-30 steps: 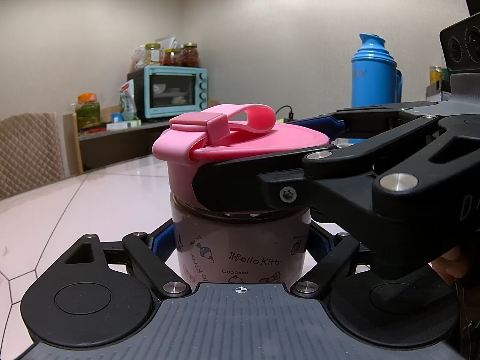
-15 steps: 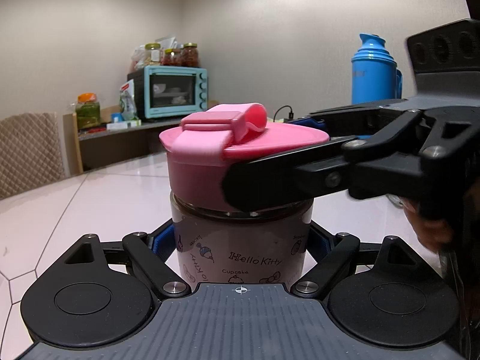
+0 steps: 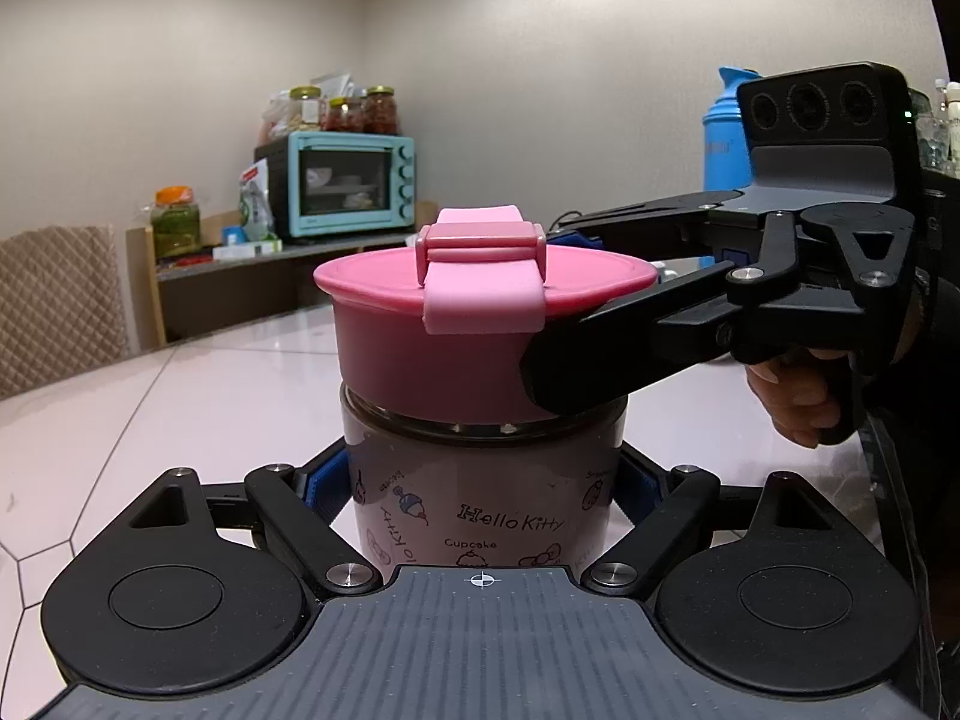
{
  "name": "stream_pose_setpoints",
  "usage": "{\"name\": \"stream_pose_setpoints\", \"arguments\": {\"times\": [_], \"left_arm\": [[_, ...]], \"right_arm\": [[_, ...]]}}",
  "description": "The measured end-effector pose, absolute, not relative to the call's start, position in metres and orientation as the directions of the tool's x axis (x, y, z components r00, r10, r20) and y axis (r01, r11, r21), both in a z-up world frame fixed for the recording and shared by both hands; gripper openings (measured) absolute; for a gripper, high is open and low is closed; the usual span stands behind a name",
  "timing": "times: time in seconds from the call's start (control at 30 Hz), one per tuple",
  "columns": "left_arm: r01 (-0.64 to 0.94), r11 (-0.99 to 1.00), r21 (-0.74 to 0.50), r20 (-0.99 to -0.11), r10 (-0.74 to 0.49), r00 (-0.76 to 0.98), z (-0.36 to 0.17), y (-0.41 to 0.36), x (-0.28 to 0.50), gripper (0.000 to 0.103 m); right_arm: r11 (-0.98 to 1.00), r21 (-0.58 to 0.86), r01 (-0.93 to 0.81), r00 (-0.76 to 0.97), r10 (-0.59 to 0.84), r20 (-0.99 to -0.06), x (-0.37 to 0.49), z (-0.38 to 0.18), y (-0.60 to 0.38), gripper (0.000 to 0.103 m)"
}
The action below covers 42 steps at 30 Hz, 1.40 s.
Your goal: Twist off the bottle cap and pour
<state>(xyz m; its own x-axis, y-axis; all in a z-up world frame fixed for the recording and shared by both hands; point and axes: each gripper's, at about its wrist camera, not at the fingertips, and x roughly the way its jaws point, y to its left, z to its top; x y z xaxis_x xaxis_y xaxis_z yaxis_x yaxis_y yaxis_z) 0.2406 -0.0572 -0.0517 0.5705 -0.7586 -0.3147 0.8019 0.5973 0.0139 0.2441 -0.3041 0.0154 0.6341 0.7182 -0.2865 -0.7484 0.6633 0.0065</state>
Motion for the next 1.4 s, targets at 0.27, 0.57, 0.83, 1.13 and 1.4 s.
{"name": "stream_pose_setpoints", "arguments": {"times": [0.27, 0.57, 0.83, 1.13, 1.4], "left_arm": [[0.802, 0.597, 0.015, -0.315, -0.758, 0.571, -0.052, -0.058, 0.238, 0.09], [0.802, 0.597, 0.015, -0.315, -0.758, 0.571, -0.052, -0.058, 0.237, 0.09], [0.802, 0.598, 0.015, -0.315, -0.758, 0.571, -0.052, -0.058, 0.236, 0.09], [0.802, 0.598, 0.015, -0.315, -0.758, 0.571, -0.052, -0.058, 0.237, 0.09], [0.802, 0.598, 0.015, -0.315, -0.758, 0.571, -0.052, -0.058, 0.237, 0.09]], "right_arm": [[0.797, -0.028, -0.603, 0.769, 0.572, -0.286, 0.217, 0.017, -0.292, 0.095], [0.893, -0.045, -0.448, 0.866, 0.42, -0.273, 0.198, 0.012, -0.263, 0.095], [0.915, -0.043, -0.401, 0.885, 0.374, -0.279, 0.206, 0.006, -0.249, 0.095], [0.935, -0.062, -0.349, 0.909, 0.322, -0.265, 0.205, 0.001, -0.239, 0.094], [0.942, -0.049, -0.331, 0.912, 0.307, -0.272, 0.204, -0.002, -0.238, 0.088]]}}
